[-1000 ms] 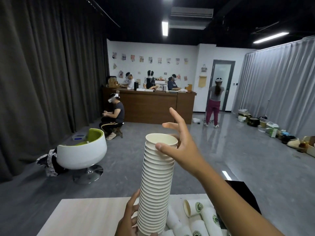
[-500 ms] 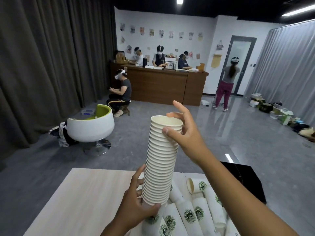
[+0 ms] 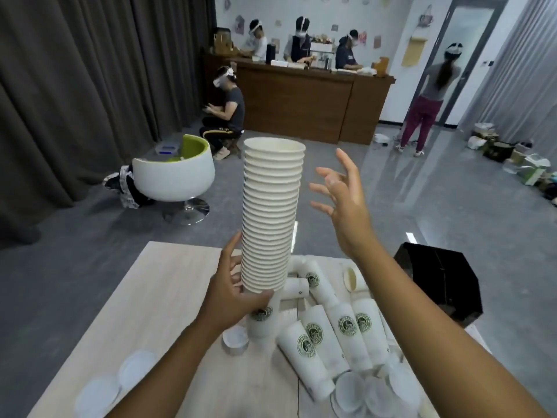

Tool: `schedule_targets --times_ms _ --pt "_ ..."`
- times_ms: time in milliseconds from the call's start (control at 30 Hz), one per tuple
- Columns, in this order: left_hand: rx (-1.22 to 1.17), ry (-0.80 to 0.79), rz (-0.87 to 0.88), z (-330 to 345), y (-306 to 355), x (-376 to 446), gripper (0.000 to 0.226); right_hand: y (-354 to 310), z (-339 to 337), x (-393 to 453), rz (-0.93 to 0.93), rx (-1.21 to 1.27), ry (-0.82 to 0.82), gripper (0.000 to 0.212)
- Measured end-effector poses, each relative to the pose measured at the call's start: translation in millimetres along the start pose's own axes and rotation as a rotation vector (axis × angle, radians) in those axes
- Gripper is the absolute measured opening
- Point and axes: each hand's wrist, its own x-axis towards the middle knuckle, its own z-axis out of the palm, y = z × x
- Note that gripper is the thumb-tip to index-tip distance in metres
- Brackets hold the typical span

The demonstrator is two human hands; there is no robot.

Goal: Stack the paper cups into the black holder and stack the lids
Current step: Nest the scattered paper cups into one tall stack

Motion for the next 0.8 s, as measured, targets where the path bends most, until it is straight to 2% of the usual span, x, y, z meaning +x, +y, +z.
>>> schedule_targets --times_ms 100,167,400,500,600,700,800 --pt "0.008 0.035 -0.035 -18.3 -8.3 1.0 0.122 54.8 6.0 -14.9 0.155 -0.037 0.013 0.058" --pt "0.010 0.068 -0.051 -32.4 -15.4 3.0 0.122 97.0 9.5 -25.4 0.247 -0.147 -0.022 0.055" --pt "-0.023 0.208 -0.121 -84.0 -29.9 8.7 0.118 227.9 41.5 -68.2 0.421 -0.569 -0.414 0.078" --pt "-0.022 0.264 -0.129 -106.4 -39.6 10.3 0.117 279.1 56.4 -66.0 0.441 -0.703 -0.422 0.090" --pt "-0.002 0.286 -0.147 -126.7 -51.8 14.0 0.115 312.7 58.7 -44.5 0.460 -0.971 -0.478 0.099" --pt "0.011 0.296 -0.193 -145.2 -65.4 19.7 0.119 335.8 57.2 -25.9 0.383 -1.263 -0.596 0.100" --pt "0.008 0.302 -0.216 -157.9 -79.6 28.9 0.122 351.5 58.5 -19.6 0.357 -1.379 -0.698 0.096"
